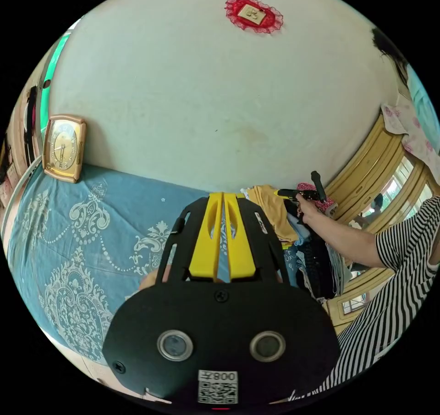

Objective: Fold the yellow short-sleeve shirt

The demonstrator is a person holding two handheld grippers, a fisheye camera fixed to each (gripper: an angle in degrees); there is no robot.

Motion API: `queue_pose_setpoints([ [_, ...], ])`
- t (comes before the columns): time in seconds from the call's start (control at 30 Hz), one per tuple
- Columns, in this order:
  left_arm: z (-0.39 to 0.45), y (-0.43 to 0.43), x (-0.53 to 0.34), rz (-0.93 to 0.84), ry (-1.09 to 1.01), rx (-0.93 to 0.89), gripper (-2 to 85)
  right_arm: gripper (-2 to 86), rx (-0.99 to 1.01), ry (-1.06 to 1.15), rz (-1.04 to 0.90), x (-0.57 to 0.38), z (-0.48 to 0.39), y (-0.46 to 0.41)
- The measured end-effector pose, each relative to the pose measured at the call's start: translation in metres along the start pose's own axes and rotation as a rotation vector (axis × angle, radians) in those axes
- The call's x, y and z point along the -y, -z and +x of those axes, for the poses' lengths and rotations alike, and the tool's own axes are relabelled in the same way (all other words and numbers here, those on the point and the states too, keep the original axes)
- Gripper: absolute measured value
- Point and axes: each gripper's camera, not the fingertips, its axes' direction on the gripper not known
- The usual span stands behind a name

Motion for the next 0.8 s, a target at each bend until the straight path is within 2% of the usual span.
queue_pose_setpoints([
  [0.37,-0.047,-0.13,-0.032,-0.193,0.168,-0.02,0.4,9.5,-0.099,0.019,-0.035,0.031,-0.028,-0.05],
  [0.53,-0.042,-0.196,-0.035,-0.275,0.171,-0.116,0.4,6.9,-0.15,0.002,-0.035,0.025,-0.026,-0.057],
  [0.6,-0.038,-0.216,-0.034,-0.285,0.163,-0.148,0.4,3.1,-0.128,-0.015,-0.039,0.016,-0.017,-0.056],
  [0.73,-0.027,-0.263,-0.03,-0.322,0.149,-0.26,0.5,1.1,-0.061,-0.031,-0.009,-0.009,0.003,-0.039],
  [0.8,-0.019,-0.283,-0.028,-0.337,0.131,-0.294,0.6,0.7,0.074,-0.05,0.099,-0.043,0.019,-0.006],
])
